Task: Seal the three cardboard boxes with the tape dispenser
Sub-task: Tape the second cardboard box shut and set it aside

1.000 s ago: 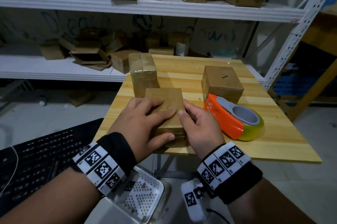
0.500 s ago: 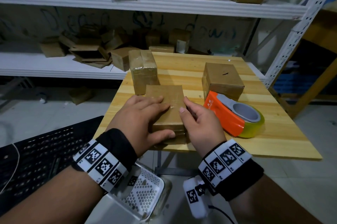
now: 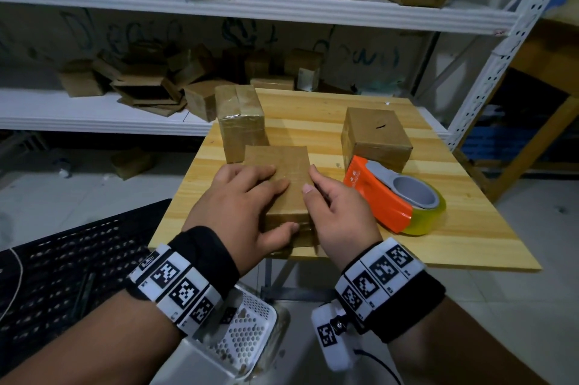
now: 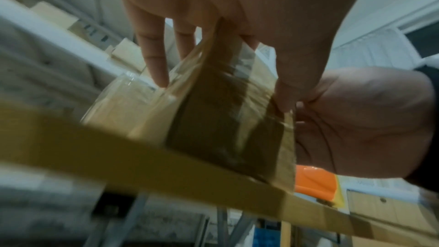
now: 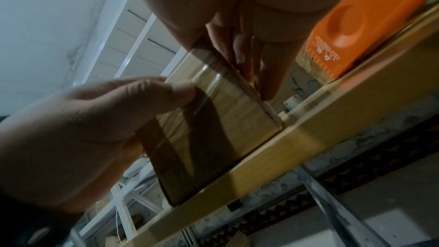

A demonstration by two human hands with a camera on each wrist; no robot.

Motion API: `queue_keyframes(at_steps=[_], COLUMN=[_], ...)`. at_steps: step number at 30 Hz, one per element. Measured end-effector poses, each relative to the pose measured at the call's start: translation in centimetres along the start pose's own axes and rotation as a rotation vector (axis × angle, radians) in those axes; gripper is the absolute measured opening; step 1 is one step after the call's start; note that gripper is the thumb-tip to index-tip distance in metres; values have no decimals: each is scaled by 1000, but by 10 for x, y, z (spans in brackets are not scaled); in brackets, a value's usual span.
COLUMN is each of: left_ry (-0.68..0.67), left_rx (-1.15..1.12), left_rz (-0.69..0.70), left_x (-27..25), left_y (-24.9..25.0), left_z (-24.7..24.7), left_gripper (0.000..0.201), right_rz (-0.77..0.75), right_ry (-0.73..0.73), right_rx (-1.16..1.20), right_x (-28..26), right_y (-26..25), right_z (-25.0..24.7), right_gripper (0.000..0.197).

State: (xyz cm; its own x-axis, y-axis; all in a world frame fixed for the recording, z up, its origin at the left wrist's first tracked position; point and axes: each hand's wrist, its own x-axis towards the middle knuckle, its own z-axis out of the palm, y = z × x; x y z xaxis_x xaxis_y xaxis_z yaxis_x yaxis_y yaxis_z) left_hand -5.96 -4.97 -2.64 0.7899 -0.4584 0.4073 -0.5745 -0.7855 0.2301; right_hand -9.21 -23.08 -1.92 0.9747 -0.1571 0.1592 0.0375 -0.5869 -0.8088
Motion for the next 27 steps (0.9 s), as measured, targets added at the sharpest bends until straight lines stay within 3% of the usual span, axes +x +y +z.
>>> queue_keyframes(at_steps=[5, 9, 12, 16, 20, 24, 27], left_ry=[-62, -84, -110, -116, -134, -114, -122], left_rx=[-36, -67, -58, -50, -10, -34, -33], left_rz=[-14, -38, -41, -42, -2, 6, 5], left_x=[-2, -2, -2, -3, -2, -4, -5], left_y=[-12, -10, -11, -18, -14, -11, -13], left_z=[1, -5, -9, -14, -13, -11, -11], left_gripper=[93, 96, 93, 93, 91, 86, 87], right_rz=[19, 48, 104, 220, 259, 226, 217], right_ry=[-30, 201, 275, 192, 107, 120, 168], right_rx=[-33, -193, -415, -742, -912, -912, -737], right_x=[5, 12, 19, 25, 27, 27, 22], right_y=[-1, 0, 8, 27, 32, 32, 22], right_z=[-12, -37, -59, -73, -70, -65, -77], right_gripper=[48, 37, 38, 49, 40, 21, 15])
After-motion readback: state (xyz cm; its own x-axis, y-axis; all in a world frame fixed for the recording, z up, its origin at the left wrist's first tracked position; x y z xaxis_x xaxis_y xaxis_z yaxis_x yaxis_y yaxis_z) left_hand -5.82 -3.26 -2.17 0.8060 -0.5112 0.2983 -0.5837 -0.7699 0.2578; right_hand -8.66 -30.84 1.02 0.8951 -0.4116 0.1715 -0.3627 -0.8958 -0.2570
